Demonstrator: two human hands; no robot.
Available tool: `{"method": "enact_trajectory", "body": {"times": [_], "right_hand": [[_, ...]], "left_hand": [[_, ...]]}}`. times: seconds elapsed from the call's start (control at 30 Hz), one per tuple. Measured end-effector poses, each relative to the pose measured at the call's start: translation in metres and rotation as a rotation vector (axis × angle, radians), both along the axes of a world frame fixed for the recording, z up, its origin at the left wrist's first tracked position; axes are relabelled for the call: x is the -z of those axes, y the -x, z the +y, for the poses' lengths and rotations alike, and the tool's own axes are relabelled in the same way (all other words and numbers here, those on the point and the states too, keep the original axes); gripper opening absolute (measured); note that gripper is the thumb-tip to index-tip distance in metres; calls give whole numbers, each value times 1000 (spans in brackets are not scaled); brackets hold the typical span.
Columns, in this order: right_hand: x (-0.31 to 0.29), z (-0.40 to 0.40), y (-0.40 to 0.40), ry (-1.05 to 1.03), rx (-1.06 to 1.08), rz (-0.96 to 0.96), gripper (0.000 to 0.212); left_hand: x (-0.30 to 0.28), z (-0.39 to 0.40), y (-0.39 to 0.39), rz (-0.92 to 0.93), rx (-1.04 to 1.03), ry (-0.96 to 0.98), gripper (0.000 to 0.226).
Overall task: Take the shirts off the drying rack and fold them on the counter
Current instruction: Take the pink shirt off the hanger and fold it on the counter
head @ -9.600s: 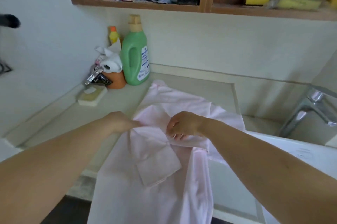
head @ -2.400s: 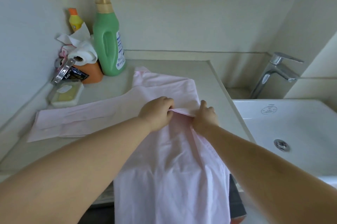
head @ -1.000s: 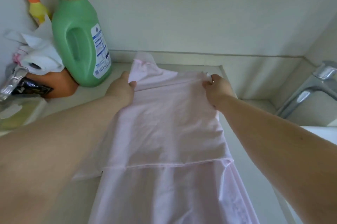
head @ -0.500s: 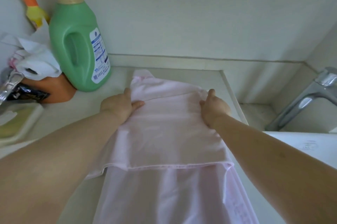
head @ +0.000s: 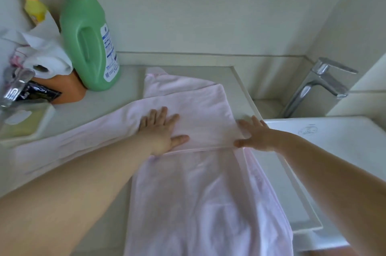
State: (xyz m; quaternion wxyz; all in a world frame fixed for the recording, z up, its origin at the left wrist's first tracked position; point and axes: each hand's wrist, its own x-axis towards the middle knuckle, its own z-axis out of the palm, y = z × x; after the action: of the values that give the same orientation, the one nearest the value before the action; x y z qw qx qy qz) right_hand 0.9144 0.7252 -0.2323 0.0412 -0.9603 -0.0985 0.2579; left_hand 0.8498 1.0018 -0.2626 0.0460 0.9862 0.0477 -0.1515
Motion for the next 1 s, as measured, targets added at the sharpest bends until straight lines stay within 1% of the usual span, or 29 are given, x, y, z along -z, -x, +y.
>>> {"method": "enact_trajectory", "body": {"times": [0.07, 0.13, 0.2, 0.23, 0.3, 0.33, 0.43, 0.47, 0.53, 0.6, 0.67, 0.73, 0.8, 0.87, 0.93, 1.0], "right_hand": [[-4, 1, 15, -25, 68, -84, 82], [-10, 11, 40, -102, 142, -201, 80], [-13, 19, 56, -179, 208, -224, 81], [-13, 20, 67, -169, 216, -197, 80], [-11, 17, 87, -118, 206, -122, 66], [-8, 13, 90, -126, 231, -120, 58], [-13, -3, 100, -259, 349, -125, 25], [-16, -8, 102, -297, 360, -111, 21], [-17, -18, 111, -367, 422, -66, 32], [-14, -22, 119, -357, 406, -51, 25], [-8, -26, 126, -286, 318, -107, 18], [-3, -25, 130, -265, 257, -192, 22], [0, -24, 131, -272, 211, -263, 23], [4, -22, 130, -267, 195, -304, 21], [8, -23, 129, -273, 220, -338, 24], [10, -22, 130, -290, 255, -361, 31]], "left_hand": [[-9, -8, 3, -57, -8, -20, 80], [-16, -26, 20, -147, 7, 18, 77], [-14, -41, 39, -153, 78, 55, 79], [-8, -46, 51, -112, 125, 39, 81], [2, -46, 72, -27, 176, -17, 83], [8, -43, 74, -29, 162, -28, 81], [3, -42, 85, -170, 16, -22, 65], [-2, -45, 91, -241, -45, -34, 57], [-10, -49, 107, -327, -199, -65, 46], [-11, -45, 123, -312, -389, -42, 49], [-7, -41, 134, -279, -537, 67, 58], [0, -38, 138, -258, -587, 126, 59], [4, -39, 139, -243, -605, 138, 53], [5, -37, 138, -273, -656, 133, 52], [7, -33, 136, -303, -684, 79, 52], [7, -32, 133, -282, -635, 71, 47]]}}
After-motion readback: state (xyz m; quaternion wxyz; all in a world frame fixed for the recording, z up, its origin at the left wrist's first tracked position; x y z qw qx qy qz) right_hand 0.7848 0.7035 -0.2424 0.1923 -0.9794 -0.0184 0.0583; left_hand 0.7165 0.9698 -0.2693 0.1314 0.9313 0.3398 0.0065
